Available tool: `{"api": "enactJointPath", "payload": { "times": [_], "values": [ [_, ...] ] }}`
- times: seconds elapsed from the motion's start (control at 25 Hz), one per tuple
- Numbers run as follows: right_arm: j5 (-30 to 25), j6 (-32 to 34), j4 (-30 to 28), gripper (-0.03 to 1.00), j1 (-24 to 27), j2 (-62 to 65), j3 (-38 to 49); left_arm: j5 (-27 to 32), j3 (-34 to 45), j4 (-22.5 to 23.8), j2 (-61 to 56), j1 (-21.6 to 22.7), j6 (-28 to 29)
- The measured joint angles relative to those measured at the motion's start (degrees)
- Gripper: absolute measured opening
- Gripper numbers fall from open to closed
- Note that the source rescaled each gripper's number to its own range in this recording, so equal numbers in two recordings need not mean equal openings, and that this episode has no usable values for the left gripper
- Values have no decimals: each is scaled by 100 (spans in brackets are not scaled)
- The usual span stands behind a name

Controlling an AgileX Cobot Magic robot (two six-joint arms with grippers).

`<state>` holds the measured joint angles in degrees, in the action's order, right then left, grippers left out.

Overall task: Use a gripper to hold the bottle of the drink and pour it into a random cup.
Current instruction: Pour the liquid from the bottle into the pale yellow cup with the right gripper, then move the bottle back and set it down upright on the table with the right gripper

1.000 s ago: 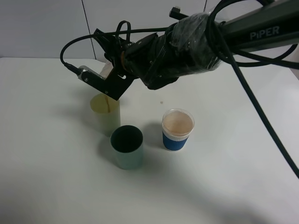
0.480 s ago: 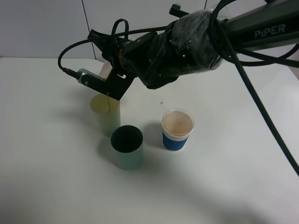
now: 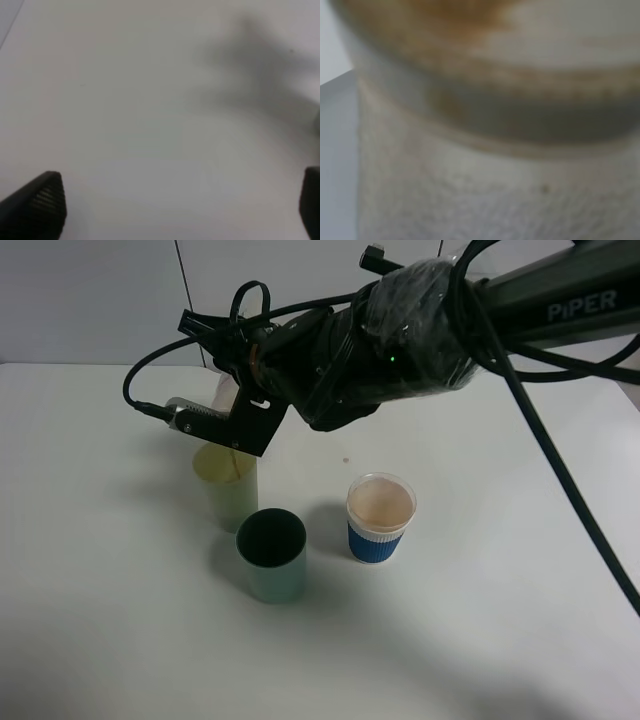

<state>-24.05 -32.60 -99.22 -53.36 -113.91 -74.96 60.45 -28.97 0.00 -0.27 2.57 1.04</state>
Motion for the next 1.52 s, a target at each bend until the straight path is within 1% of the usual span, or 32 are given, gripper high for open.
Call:
{"api": "enactJointPath", "payload": {
  "times": [0.28, 0.36, 0.4, 0.52, 0.68, 0.8, 0.92, 1.04, 1.12, 1.2, 1.32, 1.4, 1.52],
  "values": [
    [0, 0, 0, 0, -1, 0, 0, 0, 0, 0, 0, 0, 0],
    [0, 123, 0, 0, -1, 0, 0, 0, 0, 0, 0, 0, 0],
    [0, 287, 0, 0, -1, 0, 0, 0, 0, 0, 0, 0, 0],
    [10, 1110, 0, 0, -1, 0, 0, 0, 0, 0, 0, 0, 0],
    [23, 2702, 0, 0, -1, 9, 0, 0, 0, 0, 0, 0, 0],
    [17, 4067, 0, 0, -1, 95, 0, 0, 0, 0, 0, 0, 0],
    [-65, 5649, 56, 0, -1, 224, 0, 0, 0, 0, 0, 0, 0],
    [-227, 7027, 278, 0, 42, 416, -7, 0, 0, 0, 0, 0, 0],
    [-311, 7711, 480, 0, 139, 561, -12, 0, 0, 0, 0, 0, 0],
    [-388, 8225, 695, 0, 269, 707, -16, 0, 0, 0, 0, 0, 0],
    [-436, 8688, 1159, 0, 537, 911, -16, 0, 0, 0, 0, 0, 0],
    [-446, 8831, 1615, 0, 764, 1027, -16, 0, 0, 0, 0, 0, 0],
    [-391, 8747, 2440, 0, 1100, 1162, -16, 0, 0, 0, 0, 0, 0]
  ]
}}
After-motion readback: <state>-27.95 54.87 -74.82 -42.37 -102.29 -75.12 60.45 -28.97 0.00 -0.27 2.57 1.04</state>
